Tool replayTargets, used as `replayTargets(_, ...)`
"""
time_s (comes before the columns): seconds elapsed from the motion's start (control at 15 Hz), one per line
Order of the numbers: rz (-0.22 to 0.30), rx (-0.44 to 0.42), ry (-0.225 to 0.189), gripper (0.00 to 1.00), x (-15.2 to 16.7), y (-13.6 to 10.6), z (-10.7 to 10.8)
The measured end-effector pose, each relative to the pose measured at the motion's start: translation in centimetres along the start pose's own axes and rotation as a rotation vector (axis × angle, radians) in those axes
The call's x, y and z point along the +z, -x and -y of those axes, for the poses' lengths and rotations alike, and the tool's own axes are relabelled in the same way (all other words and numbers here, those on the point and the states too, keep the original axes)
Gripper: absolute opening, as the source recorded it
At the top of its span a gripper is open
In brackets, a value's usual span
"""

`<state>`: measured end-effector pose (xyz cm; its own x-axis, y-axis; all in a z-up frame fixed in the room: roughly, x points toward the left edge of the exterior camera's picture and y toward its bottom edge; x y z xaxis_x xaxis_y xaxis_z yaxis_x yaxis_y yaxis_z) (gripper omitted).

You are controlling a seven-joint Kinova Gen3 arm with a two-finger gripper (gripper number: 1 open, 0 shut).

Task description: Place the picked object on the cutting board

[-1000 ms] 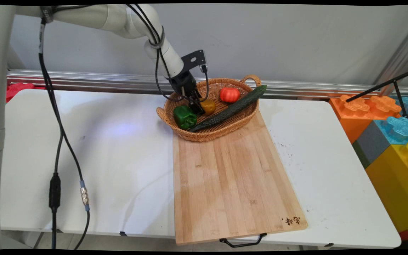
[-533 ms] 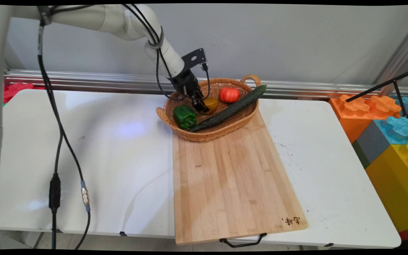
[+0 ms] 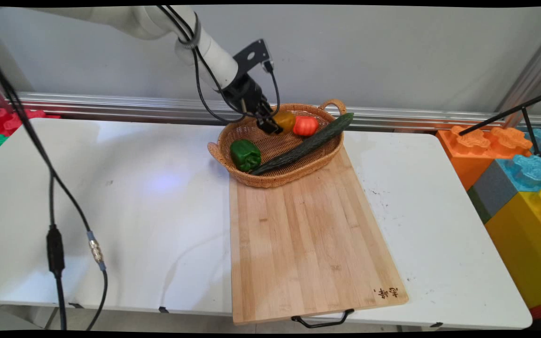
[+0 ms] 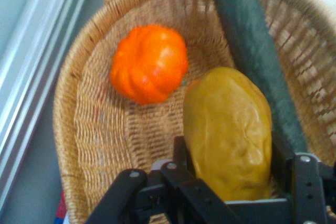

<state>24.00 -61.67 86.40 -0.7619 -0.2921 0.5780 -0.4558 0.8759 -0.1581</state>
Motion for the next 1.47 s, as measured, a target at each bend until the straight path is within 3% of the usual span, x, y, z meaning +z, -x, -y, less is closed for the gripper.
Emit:
replayTargets(0.27,-0.036,-0.008,-0.001,0.0,-3.3,-2.8,-4.2)
replayTargets(0.67,-0.012,-0.033,0.083,0.0,-4.2,-4.8,-11.6)
replayTargets(0.93,0.021,-0.057,0.107,0.0,-2.2,-4.9,-15.5)
replayTargets(1.47,0.065,-0.088,0.124,0.0,5.4,-3.3,-18.3)
